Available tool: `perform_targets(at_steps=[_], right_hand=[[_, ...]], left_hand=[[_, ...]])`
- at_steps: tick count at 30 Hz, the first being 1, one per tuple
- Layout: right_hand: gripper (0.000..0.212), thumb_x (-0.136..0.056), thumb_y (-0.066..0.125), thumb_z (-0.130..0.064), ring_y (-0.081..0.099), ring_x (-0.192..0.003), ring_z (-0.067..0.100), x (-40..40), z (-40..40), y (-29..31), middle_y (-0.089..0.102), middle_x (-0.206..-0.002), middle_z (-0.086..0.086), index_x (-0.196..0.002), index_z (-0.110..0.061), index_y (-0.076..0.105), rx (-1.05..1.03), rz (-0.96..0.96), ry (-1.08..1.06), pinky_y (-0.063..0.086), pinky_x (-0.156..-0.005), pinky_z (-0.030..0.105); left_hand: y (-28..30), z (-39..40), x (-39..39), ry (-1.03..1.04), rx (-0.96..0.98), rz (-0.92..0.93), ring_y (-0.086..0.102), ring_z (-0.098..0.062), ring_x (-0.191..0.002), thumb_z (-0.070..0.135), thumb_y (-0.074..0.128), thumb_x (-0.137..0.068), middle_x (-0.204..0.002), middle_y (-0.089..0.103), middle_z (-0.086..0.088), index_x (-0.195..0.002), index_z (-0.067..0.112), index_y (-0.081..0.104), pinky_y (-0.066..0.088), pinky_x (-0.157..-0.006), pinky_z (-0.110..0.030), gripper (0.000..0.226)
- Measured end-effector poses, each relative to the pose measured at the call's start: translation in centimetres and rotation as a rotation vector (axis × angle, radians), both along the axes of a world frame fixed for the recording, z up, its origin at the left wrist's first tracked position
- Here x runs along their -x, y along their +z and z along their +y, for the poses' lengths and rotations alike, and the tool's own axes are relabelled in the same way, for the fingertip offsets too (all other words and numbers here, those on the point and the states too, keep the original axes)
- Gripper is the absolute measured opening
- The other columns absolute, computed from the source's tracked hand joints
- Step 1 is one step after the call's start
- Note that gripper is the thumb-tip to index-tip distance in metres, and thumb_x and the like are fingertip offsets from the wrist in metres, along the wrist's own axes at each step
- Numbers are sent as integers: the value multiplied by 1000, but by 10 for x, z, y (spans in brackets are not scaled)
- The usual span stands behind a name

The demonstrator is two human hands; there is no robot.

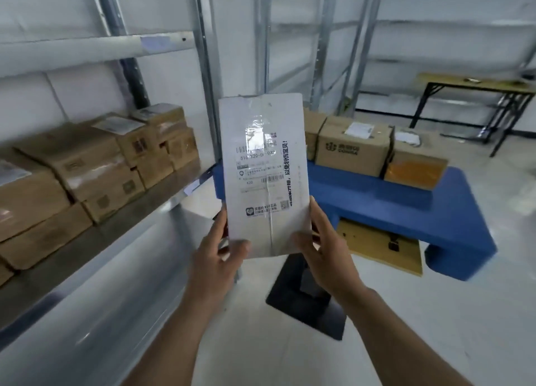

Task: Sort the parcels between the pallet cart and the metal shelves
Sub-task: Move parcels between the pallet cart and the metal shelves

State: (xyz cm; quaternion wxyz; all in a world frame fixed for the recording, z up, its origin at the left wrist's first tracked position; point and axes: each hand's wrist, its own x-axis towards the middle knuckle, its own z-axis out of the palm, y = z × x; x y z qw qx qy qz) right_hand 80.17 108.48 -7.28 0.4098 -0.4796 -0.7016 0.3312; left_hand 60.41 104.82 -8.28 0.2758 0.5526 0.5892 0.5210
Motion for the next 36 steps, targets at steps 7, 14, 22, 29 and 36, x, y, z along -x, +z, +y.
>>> perform_targets(at_steps=[7, 14, 22, 29, 36], right_hand=[[68, -88, 56, -46, 51, -122, 13, -31, 60, 11, 50, -136, -13, -147, -45, 21, -18, 43, -175, 48, -97, 46], [57, -93, 55, -27, 51, -116, 17, -68, 79, 12, 54, -124, -12, -138, -51, 30, -62, 41, -341, 50, -91, 48], [58, -91, 54, -34, 53, -117, 10, -135, 82, 5, 52, -125, -24, -133, -62, 25, -58, 104, -551, 54, -91, 41], [61, -94, 52, -29, 53, -116, 4, -220, 95, 1, 51, -133, -17, -147, -38, 23, -86, 151, -640, 54, -84, 19], [54, -94, 53, -27, 55, -112, 3, -338, 120, 3, 53, -128, -20, -139, -46, 30, -71, 158, -698, 53, -83, 19]], left_hand=[[17, 91, -27, -209, -57, 49, 49, 23, -97, 22, 63, -87, -111, 49, 32, -127, 56, 27, 42, -66, 0, 64], [10, 149, -70, -461, 5, -9, 50, 4, -113, 29, 60, -87, -126, 51, 17, -145, 41, 21, 49, -80, -12, 71], [13, 182, -152, -601, 17, 61, 54, 4, -104, 30, 61, -88, -127, 46, 15, -146, 38, 14, 49, -72, -8, 75], [20, 204, -245, -676, -1, 124, 46, 13, -101, 32, 60, -89, -115, 40, 34, -141, 44, 14, 38, -70, 4, 70], [21, 233, -362, -700, 66, 162, 48, 2, -116, 39, 56, -90, -133, 40, 26, -147, 39, 12, 39, -81, -3, 72]])
